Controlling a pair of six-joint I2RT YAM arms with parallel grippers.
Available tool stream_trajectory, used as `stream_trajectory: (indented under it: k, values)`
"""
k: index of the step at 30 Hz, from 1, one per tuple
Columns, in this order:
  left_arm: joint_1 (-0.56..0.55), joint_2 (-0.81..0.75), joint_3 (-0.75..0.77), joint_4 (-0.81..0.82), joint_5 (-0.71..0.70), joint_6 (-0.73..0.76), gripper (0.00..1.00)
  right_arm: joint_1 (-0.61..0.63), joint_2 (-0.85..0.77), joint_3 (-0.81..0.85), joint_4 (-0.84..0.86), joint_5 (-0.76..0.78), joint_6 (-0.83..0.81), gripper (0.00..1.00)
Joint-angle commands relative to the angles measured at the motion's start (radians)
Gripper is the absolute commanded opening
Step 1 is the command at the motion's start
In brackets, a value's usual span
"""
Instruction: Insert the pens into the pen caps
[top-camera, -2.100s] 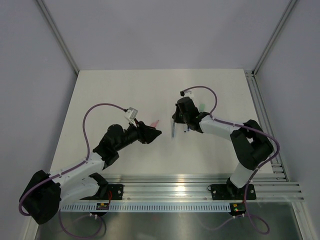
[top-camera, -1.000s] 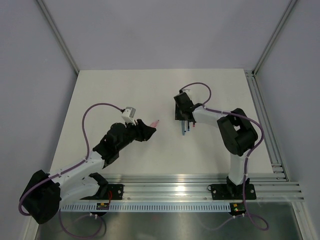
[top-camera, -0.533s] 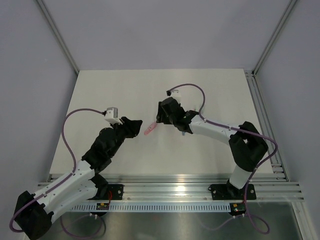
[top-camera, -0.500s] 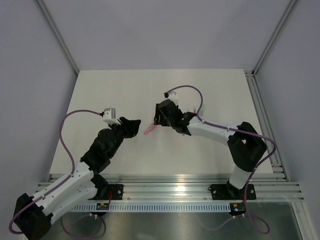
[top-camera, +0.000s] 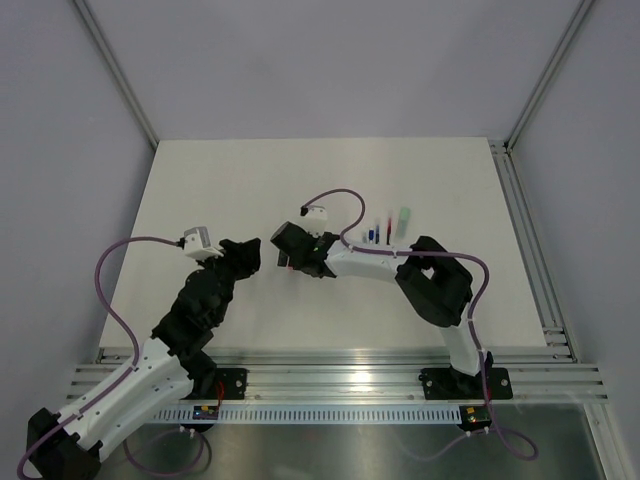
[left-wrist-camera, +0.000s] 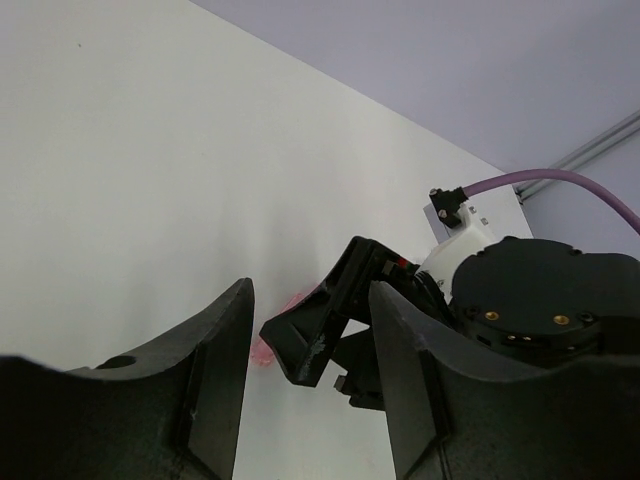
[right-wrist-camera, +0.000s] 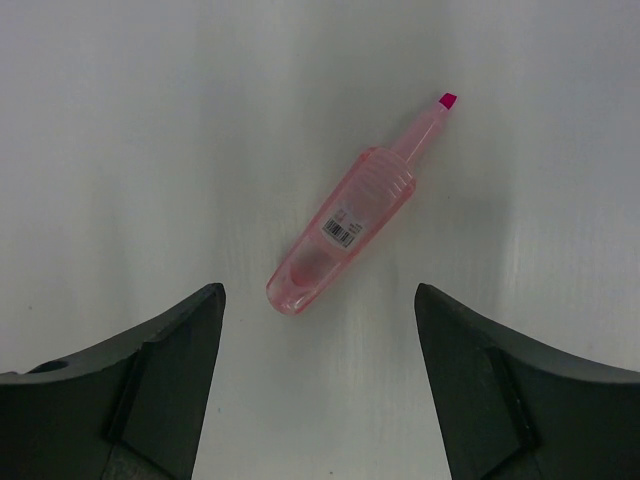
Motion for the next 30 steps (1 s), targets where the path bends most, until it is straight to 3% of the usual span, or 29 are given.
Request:
stream_trajectory:
  k: [1,11,15,20,30]
  values:
    - [0.0,-0.019,-0.014,0.054,-0.052,-0.003,0.52,0.008,0.037,0.078,-0.085,0.091,0.058,0.79]
    - [0.0,-0.008,-0.016,0.085,0.02,0.005,0.51,0.013,0.118,0.136,-0.132,0.082,0.055,0.72]
    - [0.0,-0.002,-0.017,0.093,0.027,0.008,0.5,0.014,0.14,0.154,-0.162,0.1,0.044,0.65]
    - [0.0,0.007,-0.017,0.099,0.045,0.008,0.47,0.013,0.085,0.058,-0.119,0.107,0.036,0.54]
    - [0.0,0.018,-0.017,0.109,0.073,0.002,0.47,0.013,-0.032,-0.123,-0.079,0.102,-0.085,0.5]
